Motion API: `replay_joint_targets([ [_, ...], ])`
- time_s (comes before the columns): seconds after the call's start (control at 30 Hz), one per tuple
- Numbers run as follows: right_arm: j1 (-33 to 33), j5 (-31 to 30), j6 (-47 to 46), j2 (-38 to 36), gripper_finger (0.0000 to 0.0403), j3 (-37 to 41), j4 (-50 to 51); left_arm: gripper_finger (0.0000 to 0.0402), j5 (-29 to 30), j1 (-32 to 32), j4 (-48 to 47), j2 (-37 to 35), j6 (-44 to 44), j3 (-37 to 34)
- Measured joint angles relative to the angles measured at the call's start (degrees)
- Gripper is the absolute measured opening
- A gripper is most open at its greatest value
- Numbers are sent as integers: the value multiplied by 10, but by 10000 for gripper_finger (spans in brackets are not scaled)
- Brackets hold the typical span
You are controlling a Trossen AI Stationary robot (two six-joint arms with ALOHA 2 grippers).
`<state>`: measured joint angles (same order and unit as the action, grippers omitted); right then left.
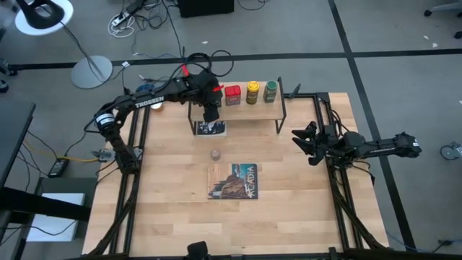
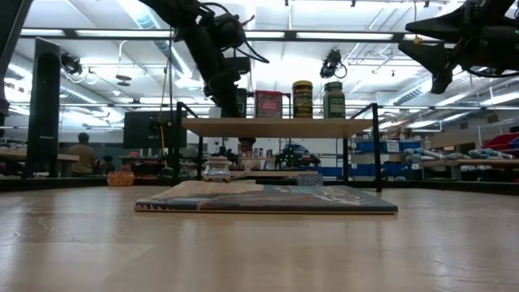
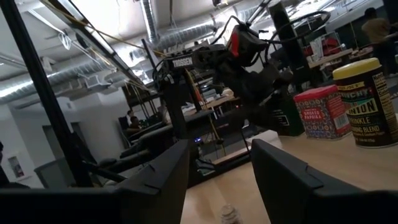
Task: Shelf spices
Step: Remove the black seasoning can from the shelf
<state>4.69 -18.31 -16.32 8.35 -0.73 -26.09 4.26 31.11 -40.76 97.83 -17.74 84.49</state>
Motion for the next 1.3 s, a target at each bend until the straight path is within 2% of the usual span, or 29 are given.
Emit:
replay_joint_targets([
  [0.2, 0, 0, 0, 0, 176, 0, -1, 120, 0, 0, -2, 0, 0, 17],
  [0.37, 0, -1, 0, 0, 176, 0, -2, 120, 0, -8, -25, 0, 0, 55],
  [0.53, 0, -1, -1, 0, 176, 0, -17, 120, -1, -24, -79, 1, 0, 123],
  [0.63, 0, -2, -2, 0, 176, 0, -33, 120, -11, -39, -117, 1, 1, 166],
  [0.77, 0, -8, -13, 0, 176, 0, -34, 120, -19, -78, -118, 0, 9, 202],
  [1.1, 0, -45, -31, 0, 176, 0, -35, 120, 5, -188, -112, 0, 75, 206],
  [1.3, -1, -66, -2, 0, 176, 0, -12, 120, 21, -248, -79, 0, 123, 159],
])
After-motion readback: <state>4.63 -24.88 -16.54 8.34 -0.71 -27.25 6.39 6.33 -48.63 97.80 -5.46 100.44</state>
